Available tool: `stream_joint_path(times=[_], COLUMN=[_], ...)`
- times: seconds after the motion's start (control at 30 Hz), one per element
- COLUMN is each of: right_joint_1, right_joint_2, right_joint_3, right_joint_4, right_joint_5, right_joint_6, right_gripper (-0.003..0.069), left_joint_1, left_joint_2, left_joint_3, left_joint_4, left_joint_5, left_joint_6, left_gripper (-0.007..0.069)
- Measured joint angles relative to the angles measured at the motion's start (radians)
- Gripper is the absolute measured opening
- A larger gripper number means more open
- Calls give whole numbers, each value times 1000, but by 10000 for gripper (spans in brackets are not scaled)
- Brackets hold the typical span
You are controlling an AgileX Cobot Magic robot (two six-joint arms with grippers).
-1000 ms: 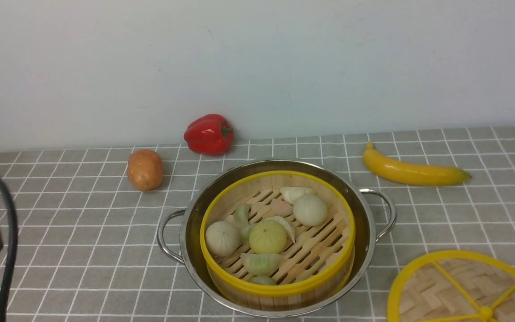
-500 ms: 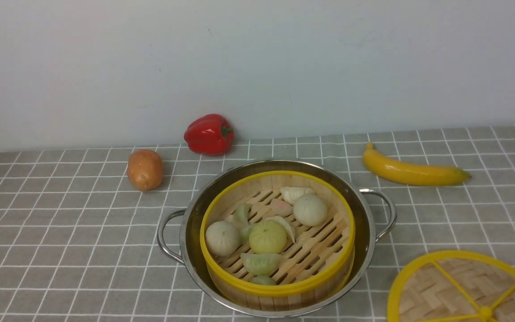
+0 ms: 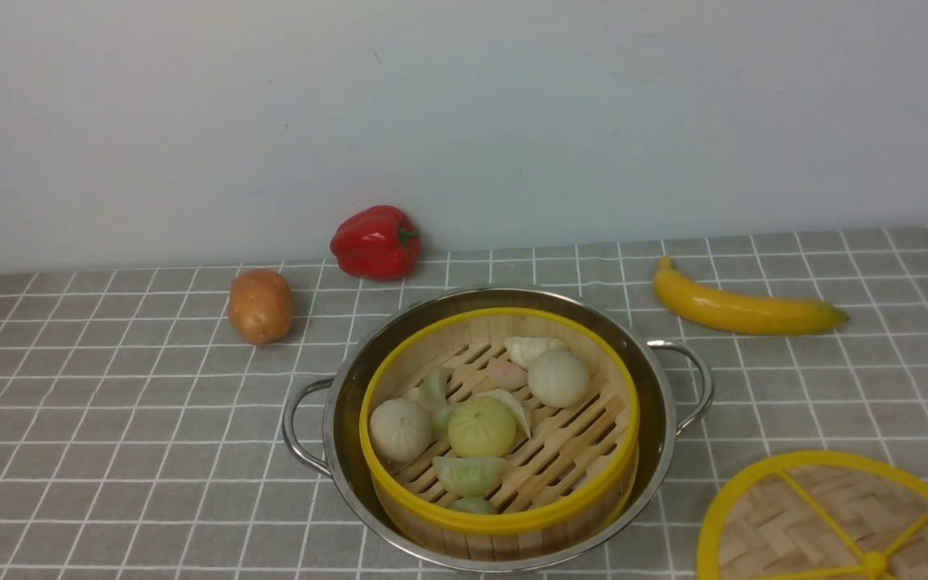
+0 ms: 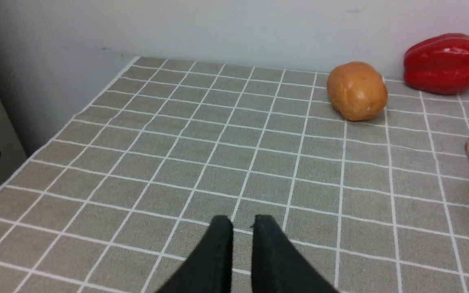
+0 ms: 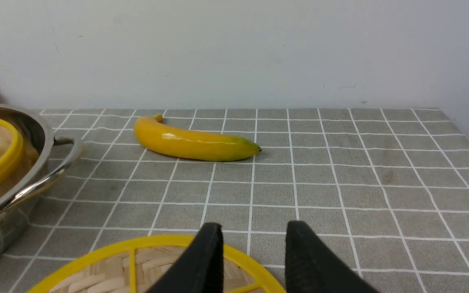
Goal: Place the steamer in the pot on the grey tablecloth, and put the lid on the steamer.
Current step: 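Move the gripper down to the bamboo steamer lid and grasp its center knob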
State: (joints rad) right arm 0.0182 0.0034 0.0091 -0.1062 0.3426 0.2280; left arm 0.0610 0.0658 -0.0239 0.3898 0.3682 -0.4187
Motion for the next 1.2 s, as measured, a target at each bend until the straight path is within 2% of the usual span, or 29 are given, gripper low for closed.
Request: stream_joint_path(times=[0.07, 0.17, 0.27, 0.37, 0.53, 0.77, 1.2], right_joint_1=[0, 0, 0, 0, 0, 0, 0], right_joint_2=[0, 0, 0, 0, 0, 0, 0], right_joint_3=[0, 0, 0, 0, 0, 0, 0], right_joint_4=[0, -1, -1, -1, -1, -1, -1], right_joint_5=[0, 0, 0, 0, 0, 0, 0], right_joint_6=[0, 0, 0, 0, 0, 0, 0], right_gripper=[243, 243, 243, 243, 243, 243, 243], left_joint_1=[0, 0, 0, 0, 0, 0, 0], left_joint_2=[-19, -49, -62, -64, -64, -64, -65], left_joint_3=[13, 31, 32, 32, 32, 32, 32], left_joint_4=[-73, -229, -334, -365, -377, -379, -376], left_joint_5=[-1, 0, 1, 3, 3, 4, 4], left_joint_6=[84, 301, 471, 553, 578, 536, 534], left_gripper=[75, 78, 85, 85, 94, 96, 103])
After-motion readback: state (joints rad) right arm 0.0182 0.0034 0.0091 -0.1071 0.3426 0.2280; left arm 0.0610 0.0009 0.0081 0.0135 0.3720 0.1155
